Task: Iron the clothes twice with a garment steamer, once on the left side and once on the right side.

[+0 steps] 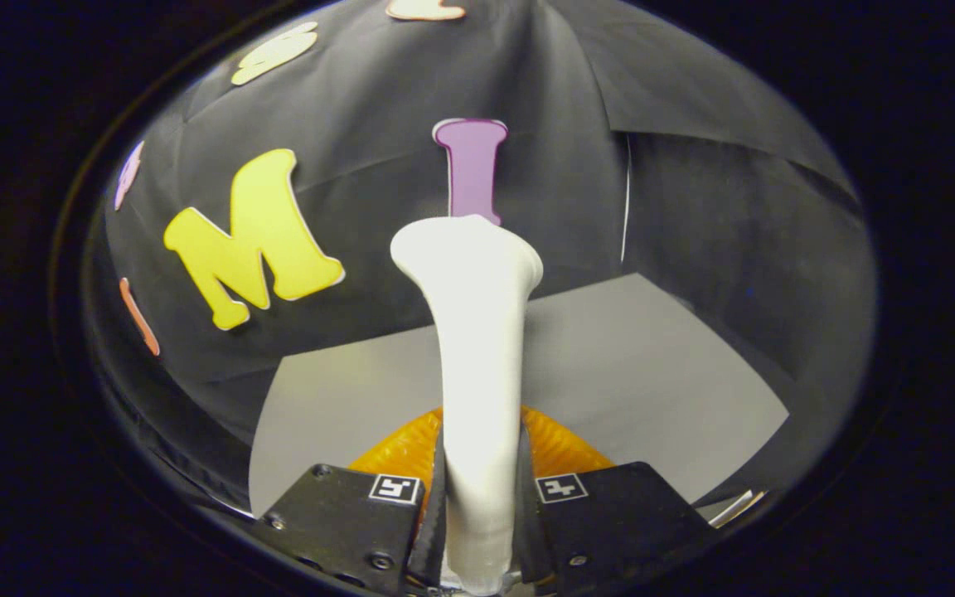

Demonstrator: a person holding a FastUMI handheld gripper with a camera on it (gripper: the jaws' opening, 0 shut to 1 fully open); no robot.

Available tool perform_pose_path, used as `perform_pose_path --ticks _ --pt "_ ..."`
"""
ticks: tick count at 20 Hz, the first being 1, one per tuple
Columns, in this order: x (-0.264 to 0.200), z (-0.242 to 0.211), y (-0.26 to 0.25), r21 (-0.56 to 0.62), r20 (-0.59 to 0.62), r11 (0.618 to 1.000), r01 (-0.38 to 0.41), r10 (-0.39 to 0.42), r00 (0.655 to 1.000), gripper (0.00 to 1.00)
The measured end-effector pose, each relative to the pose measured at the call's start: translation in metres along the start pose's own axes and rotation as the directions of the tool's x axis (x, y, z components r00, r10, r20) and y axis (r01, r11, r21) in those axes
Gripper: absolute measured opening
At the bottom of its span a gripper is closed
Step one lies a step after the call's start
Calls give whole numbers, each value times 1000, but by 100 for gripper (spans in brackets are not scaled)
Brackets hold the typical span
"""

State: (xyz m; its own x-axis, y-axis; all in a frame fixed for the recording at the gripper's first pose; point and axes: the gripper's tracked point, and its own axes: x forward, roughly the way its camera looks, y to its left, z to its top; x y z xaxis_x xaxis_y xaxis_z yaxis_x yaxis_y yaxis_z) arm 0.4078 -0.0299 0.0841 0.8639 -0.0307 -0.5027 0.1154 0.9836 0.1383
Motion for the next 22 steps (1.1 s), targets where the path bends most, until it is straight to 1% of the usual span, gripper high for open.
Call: perform_pose_path --ticks 4,9,14,18,22 --pt "-38 -3 20 2 63 999 -51 51 997 37" --pt "-95 -23 34 29 130 995 -95 91 987 38" --pt "-166 -50 56 21 257 996 -82 74 964 37" --pt "-225 -78 79 18 346 997 -75 64 936 37" --pt "-258 -105 110 12 392 996 -90 78 917 37"
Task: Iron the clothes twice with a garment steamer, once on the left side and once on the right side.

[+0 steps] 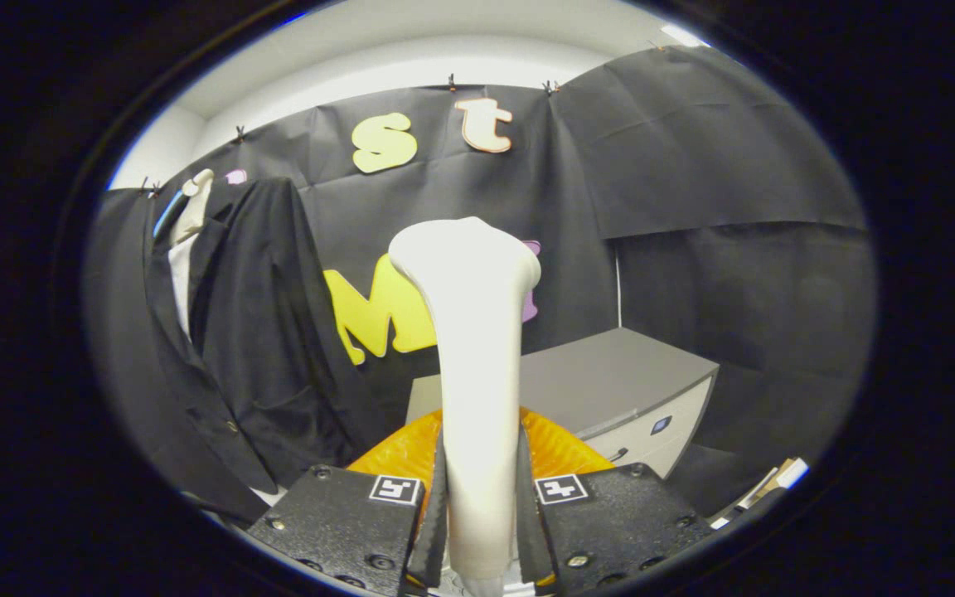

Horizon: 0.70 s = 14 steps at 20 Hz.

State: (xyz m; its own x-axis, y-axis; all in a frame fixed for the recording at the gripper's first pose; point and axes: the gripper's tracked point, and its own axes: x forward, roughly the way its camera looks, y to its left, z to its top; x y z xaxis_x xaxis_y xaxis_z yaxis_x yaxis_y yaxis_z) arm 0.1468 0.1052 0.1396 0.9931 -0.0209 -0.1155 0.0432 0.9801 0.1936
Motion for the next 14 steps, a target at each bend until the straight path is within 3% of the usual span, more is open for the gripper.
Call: perform_pose_path --ticks 7,14 --pt "-26 10 68 -71 90 996 -62 69 994 37" --pt "-15 30 149 -132 177 976 -171 193 965 37"
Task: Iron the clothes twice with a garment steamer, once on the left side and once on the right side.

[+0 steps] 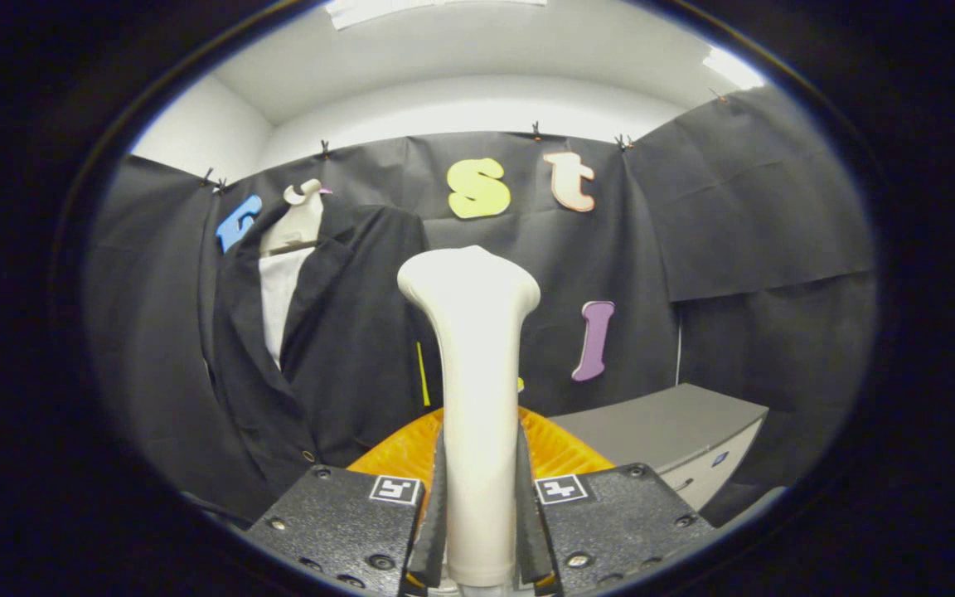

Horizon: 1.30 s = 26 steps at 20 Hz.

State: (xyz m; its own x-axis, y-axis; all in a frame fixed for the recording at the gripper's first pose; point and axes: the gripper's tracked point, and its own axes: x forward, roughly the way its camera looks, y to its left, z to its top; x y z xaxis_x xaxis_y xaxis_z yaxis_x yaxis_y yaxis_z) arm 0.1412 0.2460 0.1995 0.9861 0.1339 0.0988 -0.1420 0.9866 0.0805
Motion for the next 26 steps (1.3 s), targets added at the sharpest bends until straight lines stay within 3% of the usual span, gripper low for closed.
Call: perform_pose_path --ticks 5,8,11,13,18,26 --pt "26 27 56 18 60 994 -104 102 993 37" --pt "39 59 81 -8 148 992 -128 128 981 37" --pt "55 70 111 4 163 982 -189 186 969 37" --pt "67 75 118 -1 177 982 -188 185 967 37" --pt "91 64 125 -4 161 984 -180 178 971 37" --pt "92 18 118 -48 89 983 -177 181 979 37"
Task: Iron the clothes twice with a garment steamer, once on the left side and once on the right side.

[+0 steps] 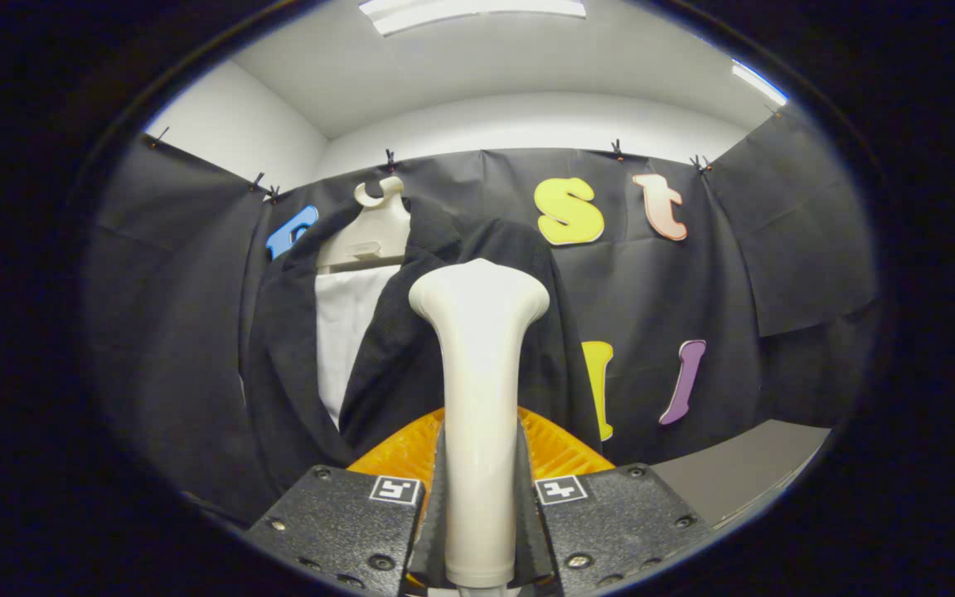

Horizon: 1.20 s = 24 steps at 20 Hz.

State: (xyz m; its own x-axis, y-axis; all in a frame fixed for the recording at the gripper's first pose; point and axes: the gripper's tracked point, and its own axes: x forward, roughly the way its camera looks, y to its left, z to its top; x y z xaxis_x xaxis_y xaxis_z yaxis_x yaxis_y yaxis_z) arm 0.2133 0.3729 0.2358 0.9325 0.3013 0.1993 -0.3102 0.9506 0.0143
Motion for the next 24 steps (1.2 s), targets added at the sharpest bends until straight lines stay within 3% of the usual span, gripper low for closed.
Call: perform_pose_path --ticks 8,24 --pt "-26 -71 -13 -11 -137 1000 -12 10 990 37" --pt "-72 -160 -16 -54 -298 998 -36 19 954 37"
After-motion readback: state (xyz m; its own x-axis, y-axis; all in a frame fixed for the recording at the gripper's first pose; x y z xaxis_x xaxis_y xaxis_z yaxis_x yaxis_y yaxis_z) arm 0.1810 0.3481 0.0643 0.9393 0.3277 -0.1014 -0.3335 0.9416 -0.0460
